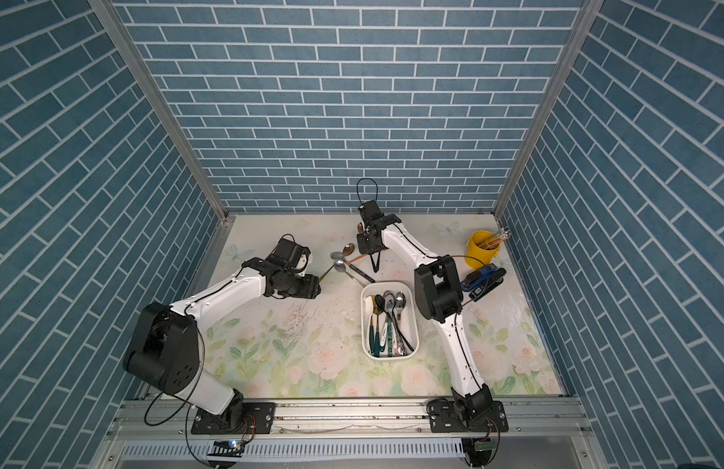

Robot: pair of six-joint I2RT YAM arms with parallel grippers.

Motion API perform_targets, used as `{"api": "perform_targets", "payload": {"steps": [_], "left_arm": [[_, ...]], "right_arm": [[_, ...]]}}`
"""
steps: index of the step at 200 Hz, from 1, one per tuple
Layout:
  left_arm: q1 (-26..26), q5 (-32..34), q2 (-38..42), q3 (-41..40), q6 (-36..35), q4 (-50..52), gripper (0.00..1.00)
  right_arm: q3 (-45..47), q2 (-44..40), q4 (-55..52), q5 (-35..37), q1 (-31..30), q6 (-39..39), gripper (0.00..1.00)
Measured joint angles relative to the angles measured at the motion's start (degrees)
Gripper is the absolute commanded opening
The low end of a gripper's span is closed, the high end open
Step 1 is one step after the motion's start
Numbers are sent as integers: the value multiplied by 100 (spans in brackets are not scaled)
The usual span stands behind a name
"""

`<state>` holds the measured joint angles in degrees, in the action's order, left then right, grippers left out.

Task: Put the spoon into the storage box
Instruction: Pick up the spoon from the center of the board, then place the spoon in the storage box.

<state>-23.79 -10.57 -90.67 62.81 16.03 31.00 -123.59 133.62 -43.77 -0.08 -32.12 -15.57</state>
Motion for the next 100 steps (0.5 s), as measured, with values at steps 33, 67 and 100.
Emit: {"api": "perform_targets", "payload": {"steps": [33, 67, 100], "left_arm": [[0, -166, 31, -92, 151, -221, 66], [11, -354, 31, -116, 330, -446, 68], [22, -455, 31, -278, 555, -651, 70]], "right_arm": [[649, -1191, -122, 37, 0, -13, 1], [2297, -2855, -74, 151, -122, -229, 1], [3956, -3875, 63, 247, -590, -662, 1]]}}
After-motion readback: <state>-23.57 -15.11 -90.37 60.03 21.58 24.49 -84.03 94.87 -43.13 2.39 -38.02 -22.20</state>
